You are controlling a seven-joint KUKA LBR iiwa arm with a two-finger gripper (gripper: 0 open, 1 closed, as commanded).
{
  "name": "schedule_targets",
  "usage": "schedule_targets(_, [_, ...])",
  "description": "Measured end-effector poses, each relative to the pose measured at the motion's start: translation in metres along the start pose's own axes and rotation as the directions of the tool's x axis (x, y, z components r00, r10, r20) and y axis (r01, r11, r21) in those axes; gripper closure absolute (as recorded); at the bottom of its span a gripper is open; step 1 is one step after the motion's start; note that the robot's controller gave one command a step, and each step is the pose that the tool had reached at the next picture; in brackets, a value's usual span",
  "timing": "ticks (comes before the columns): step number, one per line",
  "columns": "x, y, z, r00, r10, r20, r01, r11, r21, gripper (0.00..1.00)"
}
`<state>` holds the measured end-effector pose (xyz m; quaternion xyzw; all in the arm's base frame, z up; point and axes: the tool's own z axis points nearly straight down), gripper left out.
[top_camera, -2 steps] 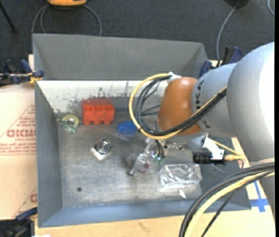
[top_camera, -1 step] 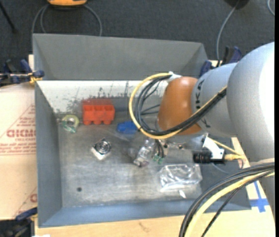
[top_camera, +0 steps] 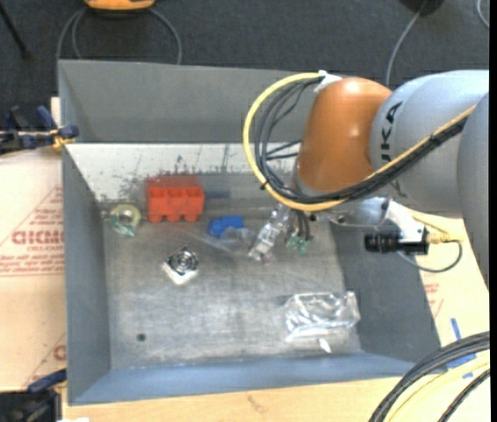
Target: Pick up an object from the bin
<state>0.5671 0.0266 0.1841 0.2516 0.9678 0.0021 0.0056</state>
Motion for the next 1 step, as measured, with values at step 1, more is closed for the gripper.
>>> schedule_targets(1, [-0.0712, -0.0315, -0.1098, 0.963, -0.27, 0.001, 0.27, 0.963, 0.005, 1.0])
